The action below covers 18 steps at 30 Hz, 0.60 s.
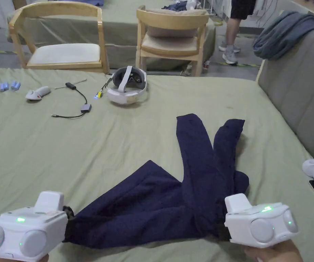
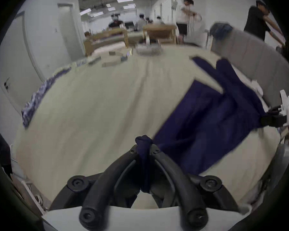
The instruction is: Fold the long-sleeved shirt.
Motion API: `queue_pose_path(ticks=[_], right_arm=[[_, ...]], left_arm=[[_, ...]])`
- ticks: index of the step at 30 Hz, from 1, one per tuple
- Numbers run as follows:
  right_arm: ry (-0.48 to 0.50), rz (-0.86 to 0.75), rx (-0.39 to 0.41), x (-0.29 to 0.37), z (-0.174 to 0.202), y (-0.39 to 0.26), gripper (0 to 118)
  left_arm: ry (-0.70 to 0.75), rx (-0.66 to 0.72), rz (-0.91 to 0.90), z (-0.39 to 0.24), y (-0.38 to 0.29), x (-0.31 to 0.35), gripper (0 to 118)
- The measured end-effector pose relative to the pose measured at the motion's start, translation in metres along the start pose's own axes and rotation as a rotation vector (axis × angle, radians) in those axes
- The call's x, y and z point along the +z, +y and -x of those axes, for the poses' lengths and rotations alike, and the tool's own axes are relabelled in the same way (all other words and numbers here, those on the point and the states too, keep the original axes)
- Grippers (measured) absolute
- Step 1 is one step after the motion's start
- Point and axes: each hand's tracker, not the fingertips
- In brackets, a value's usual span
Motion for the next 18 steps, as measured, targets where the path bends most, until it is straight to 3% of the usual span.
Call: queue_pose_path(ticks=[3,4,5,6,7,8,9,10,11,12,13,14,17,18], right_arm=[[0.013,0.010,-0.058,-0.020,-0.009,-0.007,8],[0.033,0.007,-0.074,-0.018,-0.013,-0.001,8],[0.050,0.015,-0.091,-0.010,-0.018,0.004,14],[0.064,-0.007,-0.092,0.001,-0.020,0.006,37],[0.080,-0.054,-0.099,0.012,-0.022,0.006,67],[0.075,-0.117,-0.118,0.042,-0.019,0.005,98],[0.052,-0.177,-0.135,0.057,-0.020,0.003,118],[0.034,-0.230,-0.146,0.071,-0.022,0.001,118],[0.036,-0.266,-0.163,0.083,-0.025,0.000,110],[0.039,-0.254,-0.194,0.082,-0.034,-0.001,79],[0.035,-0.235,-0.213,0.087,-0.038,-0.001,36],[0.037,-0.223,-0.236,0.090,-0.041,-0.002,0],[0.021,-0.252,-0.238,0.098,-0.044,-0.009,1],[0.031,-0.249,-0.234,0.097,-0.045,-0.010,1]], left_arm=[[-0.008,0.041,0.042,0.010,-0.017,-0.019,12],[-0.014,0.049,0.027,0.014,-0.018,-0.018,17],[-0.018,0.077,-0.010,0.018,-0.016,-0.014,32],[-0.020,0.081,-0.017,0.025,-0.015,-0.015,73],[-0.029,0.089,-0.029,0.029,-0.012,-0.012,102],[-0.051,0.112,-0.061,0.035,-0.009,-0.005,110],[-0.069,0.132,-0.155,0.026,-0.010,0.025,102],[-0.078,0.131,-0.167,0.013,-0.011,0.052,98],[-0.069,0.139,-0.159,0.013,-0.011,0.064,92],[-0.051,0.157,-0.152,0.012,-0.010,0.076,70],[-0.043,0.168,-0.157,0.011,-0.010,0.085,33],[-0.037,0.167,-0.163,0.024,-0.001,0.058,6],[-0.002,0.166,-0.185,0.031,-0.001,0.060,9],[-0.020,0.173,-0.170,0.037,0.003,0.047,36]])
